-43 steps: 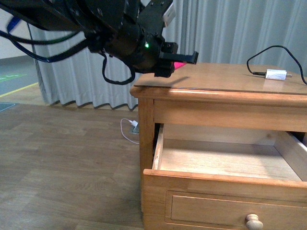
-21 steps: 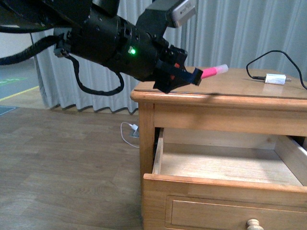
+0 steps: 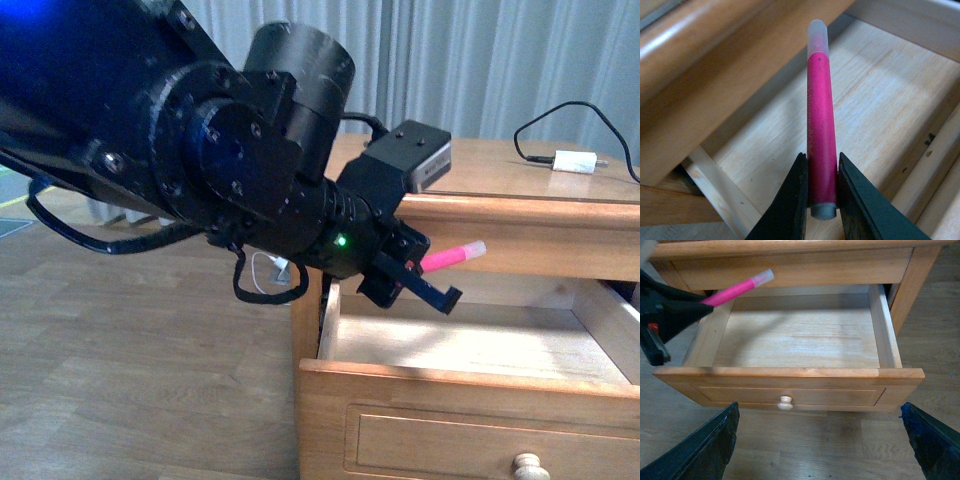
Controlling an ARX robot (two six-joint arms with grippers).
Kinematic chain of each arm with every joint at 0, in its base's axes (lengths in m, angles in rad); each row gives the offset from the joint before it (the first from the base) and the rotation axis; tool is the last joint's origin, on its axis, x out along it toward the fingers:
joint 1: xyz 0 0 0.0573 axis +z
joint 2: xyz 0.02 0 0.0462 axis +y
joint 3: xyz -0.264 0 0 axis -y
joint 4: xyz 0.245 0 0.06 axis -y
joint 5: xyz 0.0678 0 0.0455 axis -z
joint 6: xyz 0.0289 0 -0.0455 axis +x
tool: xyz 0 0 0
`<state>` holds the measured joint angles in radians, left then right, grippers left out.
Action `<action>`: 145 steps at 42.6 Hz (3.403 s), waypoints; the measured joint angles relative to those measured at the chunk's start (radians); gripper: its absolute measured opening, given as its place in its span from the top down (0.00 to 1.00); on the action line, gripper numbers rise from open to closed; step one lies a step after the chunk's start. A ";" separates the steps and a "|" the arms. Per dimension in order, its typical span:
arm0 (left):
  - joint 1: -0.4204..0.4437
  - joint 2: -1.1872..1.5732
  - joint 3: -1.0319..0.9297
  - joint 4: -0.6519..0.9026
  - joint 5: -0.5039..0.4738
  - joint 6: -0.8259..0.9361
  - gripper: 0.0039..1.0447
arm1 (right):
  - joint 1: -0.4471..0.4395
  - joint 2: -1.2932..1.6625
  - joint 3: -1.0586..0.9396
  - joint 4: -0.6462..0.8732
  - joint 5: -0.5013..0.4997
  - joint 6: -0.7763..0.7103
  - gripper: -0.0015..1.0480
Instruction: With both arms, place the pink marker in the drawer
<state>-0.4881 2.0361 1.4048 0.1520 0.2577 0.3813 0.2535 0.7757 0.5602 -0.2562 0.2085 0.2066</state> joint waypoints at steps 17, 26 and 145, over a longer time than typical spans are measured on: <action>-0.032 0.053 0.028 -0.010 -0.027 -0.011 0.57 | 0.000 0.000 0.000 0.000 0.000 0.000 0.08; -0.030 -0.041 -0.016 0.027 -0.135 -0.077 0.21 | 0.000 0.000 0.000 0.000 0.000 0.000 0.08; 0.486 -2.032 -1.382 -0.150 -0.257 -0.384 0.26 | -0.002 0.222 -0.034 0.008 0.062 -0.198 0.08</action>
<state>-0.0025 0.0044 0.0231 0.0021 0.0002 -0.0025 0.2516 0.9981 0.5259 -0.2485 0.2703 0.0082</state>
